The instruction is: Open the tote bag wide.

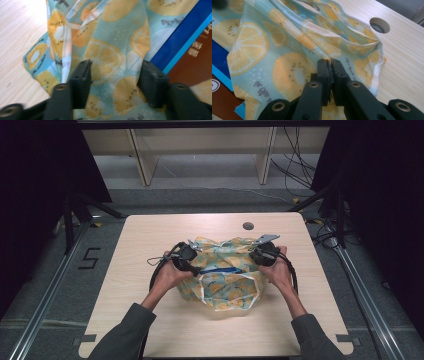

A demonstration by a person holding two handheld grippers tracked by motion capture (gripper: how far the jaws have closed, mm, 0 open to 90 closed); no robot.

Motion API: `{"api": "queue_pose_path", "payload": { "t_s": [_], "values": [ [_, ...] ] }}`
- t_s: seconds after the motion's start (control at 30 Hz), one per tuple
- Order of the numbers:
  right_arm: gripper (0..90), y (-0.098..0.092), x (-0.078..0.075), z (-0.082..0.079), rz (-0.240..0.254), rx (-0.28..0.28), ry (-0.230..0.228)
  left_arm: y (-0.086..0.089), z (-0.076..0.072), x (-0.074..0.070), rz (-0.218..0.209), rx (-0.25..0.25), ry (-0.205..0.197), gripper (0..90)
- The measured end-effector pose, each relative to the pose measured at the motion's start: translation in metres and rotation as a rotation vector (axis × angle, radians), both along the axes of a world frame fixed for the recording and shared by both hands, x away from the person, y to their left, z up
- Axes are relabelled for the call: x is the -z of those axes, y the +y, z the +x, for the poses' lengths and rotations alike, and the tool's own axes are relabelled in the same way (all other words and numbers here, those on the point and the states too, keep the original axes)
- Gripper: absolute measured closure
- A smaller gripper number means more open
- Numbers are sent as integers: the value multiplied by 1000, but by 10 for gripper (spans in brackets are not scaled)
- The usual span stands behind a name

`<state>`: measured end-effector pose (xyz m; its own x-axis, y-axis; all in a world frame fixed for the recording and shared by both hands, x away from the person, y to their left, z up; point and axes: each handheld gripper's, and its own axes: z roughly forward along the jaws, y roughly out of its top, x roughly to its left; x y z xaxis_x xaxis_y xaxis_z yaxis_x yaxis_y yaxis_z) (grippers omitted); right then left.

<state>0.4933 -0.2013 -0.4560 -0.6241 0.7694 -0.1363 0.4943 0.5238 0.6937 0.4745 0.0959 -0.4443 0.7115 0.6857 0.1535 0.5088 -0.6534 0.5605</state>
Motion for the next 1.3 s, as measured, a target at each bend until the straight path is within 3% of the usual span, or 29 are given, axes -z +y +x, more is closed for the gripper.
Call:
{"api": "queue_pose_path", "payload": {
  "t_s": [0.07, 0.1, 0.13, 0.17, 0.2, 0.23, 0.33, 0.37, 0.43, 0.5, 0.6, 0.63, 0.67, 0.73, 0.8, 0.9, 0.93, 1.0, 1.07, 1.1, 1.23, 1.3],
  "values": [
    [854, -1, -1, -1, 12, 13, 11, 4, 1, -2, -9, 15, -29, 807],
    [848, 0, -1, -1, 19, 18, 7, 6, 3, -5, -31, 8, -38, 861],
    [836, -1, -2, -1, 6, 5, 1, 10, 7, -10, -23, 19, -53, 887],
    [813, -1, -2, -1, 11, 8, 1, 14, 10, -16, -38, 15, -59, 891],
    [766, -1, -2, -2, 25, 12, -9, 17, 14, -19, -95, -16, -53, 892],
    [709, -1, -6, -3, 40, 13, 10, 21, 18, -23, -143, -43, -52, 891],
    [634, 0, -21, -12, 71, -8, -32, 29, 31, -30, -193, -58, -19, 891],
    [613, 2, -29, -17, 89, -7, -19, 29, 33, -31, -197, -61, -11, 891],
    [612, 6, -45, -26, 167, -37, -28, 28, 35, -30, -215, -53, 24, 891],
    [613, 12, -61, -35, 251, -111, -21, 27, 36, -28, -221, -51, 37, 891],
    [603, 32, -73, -50, 327, -221, 0, 27, 37, -26, -240, -61, 53, 890],
    [597, 39, -73, -54, 342, -262, 15, 26, 37, -27, -243, -69, 43, 889],
    [594, 47, -73, -57, 338, -287, 27, 26, 37, -27, -245, -66, 44, 889],
    [577, 58, -70, -61, 281, -324, 22, 26, 37, -27, -263, -64, 64, 888],
    [584, 66, -64, -62, 253, -313, 48, 26, 38, -28, -254, -57, 66, 887],
    [790, 70, -53, -61, 227, -357, 45, 27, 41, -29, -262, -69, 72, 884],
    [849, 70, -50, -61, 239, -376, 38, 27, 42, -29, -270, -75, 71, 884],
    [897, 71, -47, -66, 225, -403, 71, 26, 45, -30, -269, -87, 57, 887],
    [900, 75, -41, -75, 197, -402, 107, 26, 49, -30, -284, -92, 72, 888],
    [900, 78, -37, -80, 189, -429, 119, 26, 51, -30, -280, -96, 70, 890],
    [900, 86, -17, -107, 187, -508, 170, 31, 60, -23, -329, -134, 101, 892],
    [900, 92, -8, -121, 156, -521, 189, 35, 65, -17, -348, -157, 125, 893]
  ]
}}
